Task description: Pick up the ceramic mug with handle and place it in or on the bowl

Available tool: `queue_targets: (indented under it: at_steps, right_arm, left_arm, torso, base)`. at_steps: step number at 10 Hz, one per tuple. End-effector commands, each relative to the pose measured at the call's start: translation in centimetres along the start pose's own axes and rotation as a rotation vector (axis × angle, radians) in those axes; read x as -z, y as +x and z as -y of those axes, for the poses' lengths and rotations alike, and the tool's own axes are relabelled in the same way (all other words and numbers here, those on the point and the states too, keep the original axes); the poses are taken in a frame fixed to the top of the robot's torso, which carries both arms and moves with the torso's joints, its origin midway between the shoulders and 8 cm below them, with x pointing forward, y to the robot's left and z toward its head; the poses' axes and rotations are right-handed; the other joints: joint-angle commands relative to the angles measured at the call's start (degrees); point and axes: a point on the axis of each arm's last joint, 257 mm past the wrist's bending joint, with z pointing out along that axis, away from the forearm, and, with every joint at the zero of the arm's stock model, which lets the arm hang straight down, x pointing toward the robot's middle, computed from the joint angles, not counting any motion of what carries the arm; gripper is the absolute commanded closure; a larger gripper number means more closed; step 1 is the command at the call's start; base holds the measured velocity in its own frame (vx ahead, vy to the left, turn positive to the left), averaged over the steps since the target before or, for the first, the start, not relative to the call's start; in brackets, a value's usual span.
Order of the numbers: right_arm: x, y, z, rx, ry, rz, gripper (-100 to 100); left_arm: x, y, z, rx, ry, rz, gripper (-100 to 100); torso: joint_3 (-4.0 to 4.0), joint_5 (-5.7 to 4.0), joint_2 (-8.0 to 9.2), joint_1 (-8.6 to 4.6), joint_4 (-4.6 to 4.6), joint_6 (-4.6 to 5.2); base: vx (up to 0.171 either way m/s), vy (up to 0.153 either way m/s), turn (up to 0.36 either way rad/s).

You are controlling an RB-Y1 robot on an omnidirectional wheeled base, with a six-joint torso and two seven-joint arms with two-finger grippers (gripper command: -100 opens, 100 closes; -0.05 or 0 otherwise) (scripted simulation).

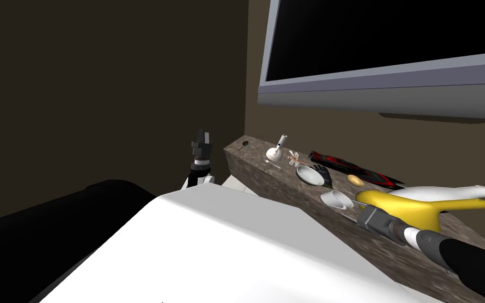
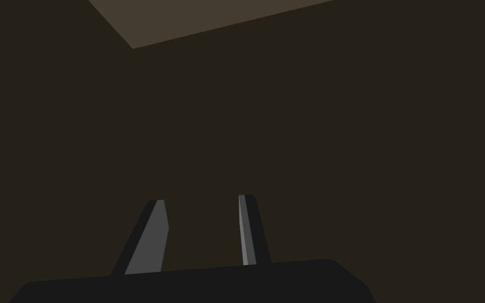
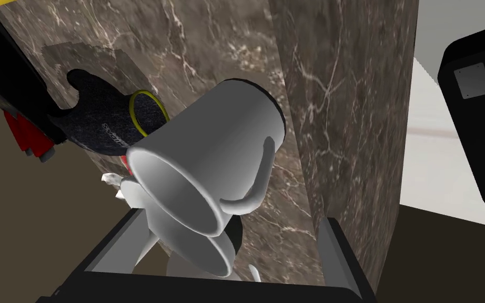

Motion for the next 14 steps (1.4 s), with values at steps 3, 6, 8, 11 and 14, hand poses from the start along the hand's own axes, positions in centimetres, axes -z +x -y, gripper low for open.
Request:
queue_targets:
  at_steps: [3,6,8,11,14]
  right_arm:
    - [-0.4,1.9,-2.2,-0.029,0.01,-0.017,-100]
    - [-0.4,1.6,-2.0,-0.025,0.009,-0.015,100]
    - [-0.4,1.6,-2.0,-0.026,0.009,-0.015,100]
    - [-0.2,1.0,-1.0,-0.014,0.006,-0.009,100]
    - [-0.1,0.7,-0.6,-0.01,0.004,-0.007,0]
  left_arm:
    - [0.0,0.0,0.0,0.0,0.0,0.0,0]
    - [0.0,0.0,0.0,0.0,0.0,0.0,0]
    - [0.0,0.0,0.0,0.0,0.0,0.0,0]
    - [0.0,0.0,0.0,0.0,0.0,0.0,0]
    - [0.0,0.0,0.0,0.0,0.0,0.0,0]
  torso:
    - [-0.08,-0.04,-0.15,-0.14,-0.03,-0.01]
    - [0.01,-0.03,0.02,-0.09,0.0,0.0]
    - [0.03,-0.03,0.05,-0.09,0.01,-0.01]
    - [0.04,-0.01,0.07,-0.07,0.02,-0.01]
    - [0.16,0.02,0.25,0.02,0.07,0.01]
  base:
    - [0.054,-0.014,0.113]
    - [0.006,-0.003,0.005]
    - [0.0,0.0,0.0]
    - [-0.01,0.003,-0.036]
    - [-0.028,0.012,-0.064]
